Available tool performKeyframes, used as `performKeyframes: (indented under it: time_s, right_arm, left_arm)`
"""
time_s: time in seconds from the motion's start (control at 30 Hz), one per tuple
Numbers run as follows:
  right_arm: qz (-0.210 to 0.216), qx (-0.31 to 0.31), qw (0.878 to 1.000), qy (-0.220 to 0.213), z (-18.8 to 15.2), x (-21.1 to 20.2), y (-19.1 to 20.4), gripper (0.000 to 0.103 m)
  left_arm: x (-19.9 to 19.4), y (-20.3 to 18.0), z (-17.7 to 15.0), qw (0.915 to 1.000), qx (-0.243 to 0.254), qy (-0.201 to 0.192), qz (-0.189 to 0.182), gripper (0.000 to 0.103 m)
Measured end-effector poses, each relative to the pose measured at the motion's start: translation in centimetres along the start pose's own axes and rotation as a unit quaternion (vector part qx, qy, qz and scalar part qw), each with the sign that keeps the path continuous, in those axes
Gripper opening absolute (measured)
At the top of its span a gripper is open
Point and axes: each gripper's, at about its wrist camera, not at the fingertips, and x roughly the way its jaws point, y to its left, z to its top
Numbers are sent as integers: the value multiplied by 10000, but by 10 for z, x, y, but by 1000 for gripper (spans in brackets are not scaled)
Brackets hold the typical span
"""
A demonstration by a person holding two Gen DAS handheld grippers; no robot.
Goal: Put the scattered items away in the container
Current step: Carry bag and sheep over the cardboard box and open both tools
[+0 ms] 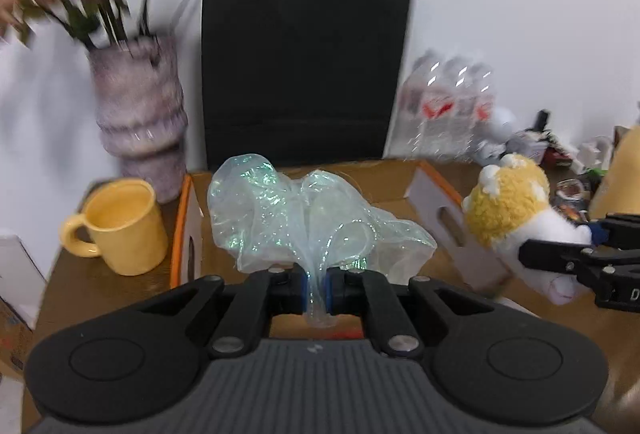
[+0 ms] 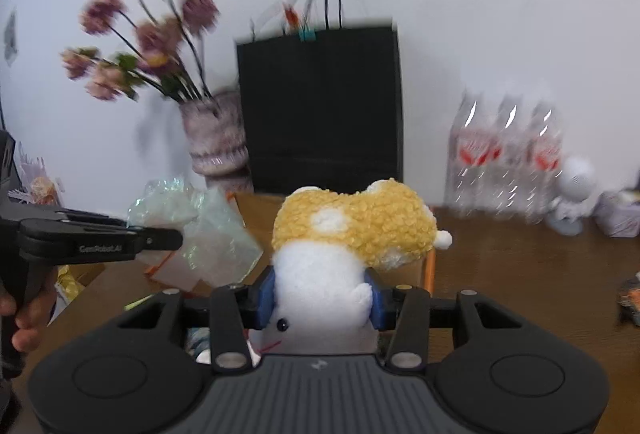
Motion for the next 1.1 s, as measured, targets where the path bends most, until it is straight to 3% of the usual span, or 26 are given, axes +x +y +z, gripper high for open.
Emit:
performKeyframes:
  time_s: [0.23, 0.37, 0.47, 0.53, 0.67, 0.7, 0.77, 0.8, 0.87, 0.93, 1.0, 1.1]
  right_arm:
    - [-129, 658, 9921, 1057, 43, 127, -17, 44]
    - [-316, 905, 9850, 1432, 51, 181, -22, 44]
    - [-354, 1022, 9817, 1565, 50, 206, -26, 44]
    - [-350, 1026, 9806, 1632, 49, 218, -28, 45]
    - [-390, 967, 9802, 1685, 43, 236, -30, 49]
    - [-398, 978, 9796, 1711, 42, 240, -30, 50]
    - [-400, 1008, 9784, 1758, 41, 242, -31, 59]
    - [-437, 1024, 9787, 1727, 42, 239, -32, 63]
    - [-548, 1046, 9797, 1618, 47, 231, -33, 83]
    - [-594, 1064, 9799, 1582, 54, 220, -33, 85]
    - [-578, 1031, 9791, 1653, 61, 209, -32, 85]
    - [-591, 954, 9776, 1782, 68, 190, -28, 86]
  left_arm:
    - [108, 37, 32, 9910, -509, 1194, 328, 8]
    - [139, 41, 40, 9886, -544, 1363, 352, 8]
    - [153, 42, 43, 9894, -532, 1281, 434, 12]
    - [163, 45, 42, 9882, -691, 1265, 521, 25]
    - [181, 48, 37, 9839, -645, 1605, 459, 44]
    - [182, 49, 35, 9827, -613, 1668, 515, 61]
    - [177, 52, 34, 9808, -727, 1789, 279, 75]
    - [170, 53, 36, 9811, -754, 1769, 197, 80]
    - [153, 53, 39, 9830, -771, 1664, 83, 83]
    - [132, 50, 43, 9866, -662, 1488, 113, 98]
    - [109, 47, 47, 9897, -520, 1323, 168, 100]
    - [89, 42, 52, 9896, -379, 1372, 227, 100]
